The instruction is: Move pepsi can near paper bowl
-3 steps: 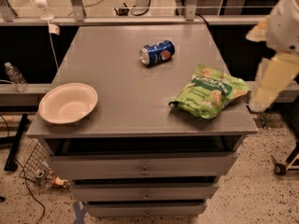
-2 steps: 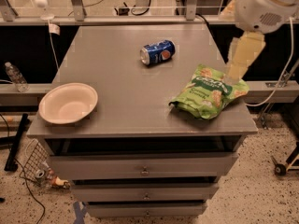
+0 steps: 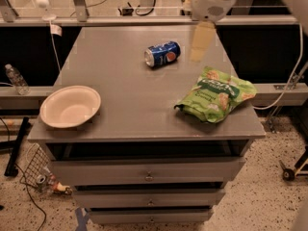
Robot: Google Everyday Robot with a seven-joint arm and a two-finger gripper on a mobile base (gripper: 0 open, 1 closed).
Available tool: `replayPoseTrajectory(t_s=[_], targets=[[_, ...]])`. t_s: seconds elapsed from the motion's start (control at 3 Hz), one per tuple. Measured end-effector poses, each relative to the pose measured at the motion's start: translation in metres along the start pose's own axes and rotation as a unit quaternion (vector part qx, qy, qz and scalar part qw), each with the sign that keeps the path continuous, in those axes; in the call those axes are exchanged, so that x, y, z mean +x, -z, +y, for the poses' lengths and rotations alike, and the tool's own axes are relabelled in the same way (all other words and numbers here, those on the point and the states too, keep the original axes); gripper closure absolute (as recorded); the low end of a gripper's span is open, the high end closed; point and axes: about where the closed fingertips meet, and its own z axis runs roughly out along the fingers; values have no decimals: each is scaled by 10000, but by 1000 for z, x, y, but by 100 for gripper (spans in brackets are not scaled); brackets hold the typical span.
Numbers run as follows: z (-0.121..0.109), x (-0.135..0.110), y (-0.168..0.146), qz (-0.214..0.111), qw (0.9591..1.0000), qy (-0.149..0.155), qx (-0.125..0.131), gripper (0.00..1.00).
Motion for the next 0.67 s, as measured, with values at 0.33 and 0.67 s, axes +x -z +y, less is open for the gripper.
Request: replayPoseTrajectory(t_s=[0.33,0.67], targets=[[-26,-12,-45,213,9997,119,-64,0],[-45,-14,-81,411,9990,89,-153,0]])
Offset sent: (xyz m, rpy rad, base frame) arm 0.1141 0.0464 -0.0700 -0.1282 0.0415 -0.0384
